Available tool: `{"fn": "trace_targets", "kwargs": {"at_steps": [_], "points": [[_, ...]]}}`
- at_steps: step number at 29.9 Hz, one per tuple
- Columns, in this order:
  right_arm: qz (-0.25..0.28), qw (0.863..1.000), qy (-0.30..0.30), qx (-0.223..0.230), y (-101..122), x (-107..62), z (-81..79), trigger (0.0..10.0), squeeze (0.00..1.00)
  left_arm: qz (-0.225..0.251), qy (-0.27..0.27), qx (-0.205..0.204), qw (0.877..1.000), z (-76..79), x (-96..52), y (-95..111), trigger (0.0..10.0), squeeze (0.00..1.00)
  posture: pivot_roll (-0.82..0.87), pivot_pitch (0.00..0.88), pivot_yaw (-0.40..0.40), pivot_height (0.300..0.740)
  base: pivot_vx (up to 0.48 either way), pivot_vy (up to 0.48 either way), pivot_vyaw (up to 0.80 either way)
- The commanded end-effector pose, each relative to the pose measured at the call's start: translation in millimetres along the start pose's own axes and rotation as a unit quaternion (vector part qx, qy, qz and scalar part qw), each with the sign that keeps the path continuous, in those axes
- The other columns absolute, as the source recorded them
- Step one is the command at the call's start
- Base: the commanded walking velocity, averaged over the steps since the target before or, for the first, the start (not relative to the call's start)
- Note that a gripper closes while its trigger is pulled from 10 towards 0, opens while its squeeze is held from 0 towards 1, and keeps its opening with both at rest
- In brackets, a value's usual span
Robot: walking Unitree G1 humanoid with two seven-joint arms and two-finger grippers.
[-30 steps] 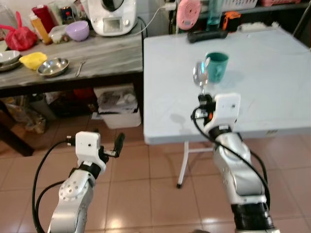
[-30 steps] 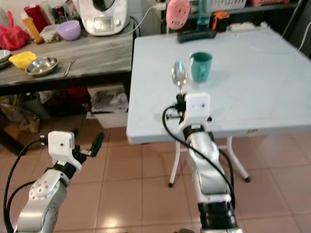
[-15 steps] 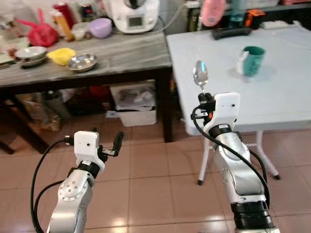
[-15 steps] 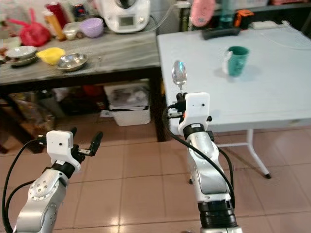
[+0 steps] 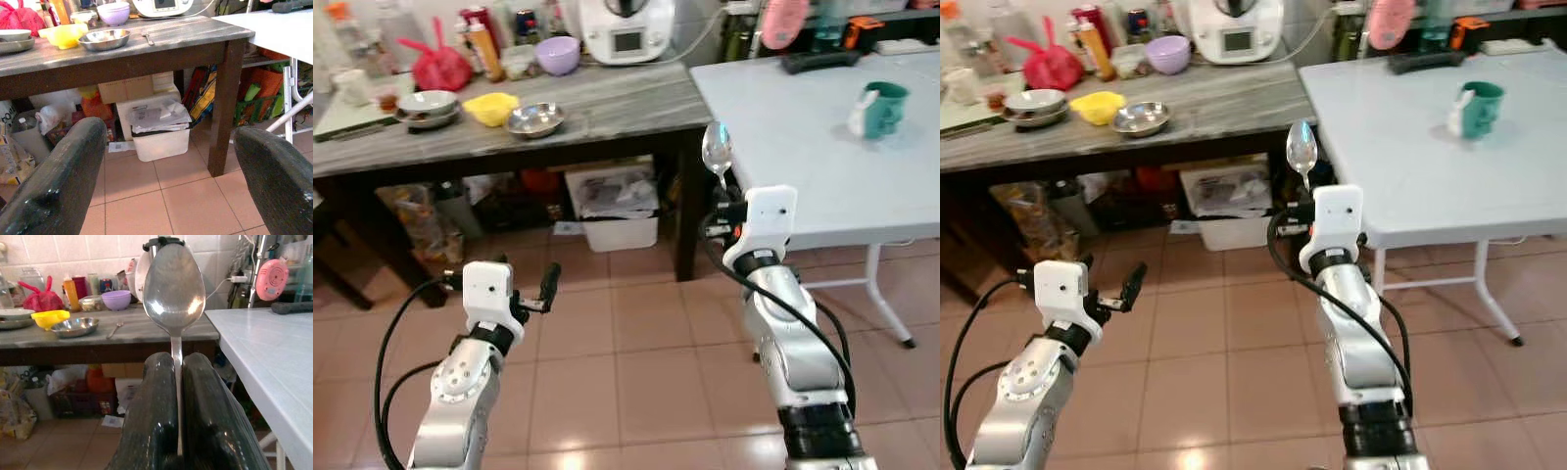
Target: Setting the table
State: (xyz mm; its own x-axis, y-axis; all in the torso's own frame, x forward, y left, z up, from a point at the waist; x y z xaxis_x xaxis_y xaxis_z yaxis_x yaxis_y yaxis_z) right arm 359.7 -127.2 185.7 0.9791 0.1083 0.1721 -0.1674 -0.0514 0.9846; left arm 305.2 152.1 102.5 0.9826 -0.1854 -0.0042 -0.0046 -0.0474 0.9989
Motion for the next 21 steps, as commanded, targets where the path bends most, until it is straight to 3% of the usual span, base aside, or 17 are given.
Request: {"fn": "trace_targets", "kwargs": {"at_steps": [1,16,21], "points": [[0.001,1.0,-0.007,0.002,0.3,0.1,3.2,10.0,0.0,0.007,0.005,0.009,1.0,-3.0,-0.2,2.9,10.0,0.0,-0.12,0.06,0.104,0.74,0.0,0.0,0.0],[0.005,1.0,-0.007,-0.001,1.8,2.0,4.4,10.0,0.0,0.029,0.004,0.002,1.0,-0.3,1.4,9.1,10.0,0.0,-0.12,0.05,0.098,0.74,0.0,0.0,0.0],[0.006,1.0,-0.004,-0.001,1.9,2.3,2.1,10.0,0.0,0.032,-0.003,-0.006,0.999,1.9,1.4,9.9,10.0,0.0,-0.12,0.051,0.099,0.74,0.35,0.0,0.0]]}}
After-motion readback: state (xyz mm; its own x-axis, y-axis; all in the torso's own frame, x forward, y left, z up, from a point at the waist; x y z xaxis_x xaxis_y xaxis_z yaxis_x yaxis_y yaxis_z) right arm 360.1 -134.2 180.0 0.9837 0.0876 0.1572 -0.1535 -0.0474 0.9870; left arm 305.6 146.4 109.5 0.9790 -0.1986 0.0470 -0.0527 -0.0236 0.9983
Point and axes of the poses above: a point about 5 cm out from each wrist's last joint towards the gripper, its own x axis pointing out of the wrist towards the gripper, its own y axis along the axis of the wrist's last joint, z = x × y, the point moved 4 cm from there along x, pointing out of the wrist towards the gripper, and after that the axes turned 5 degrees about x, right-handed, at the moved point
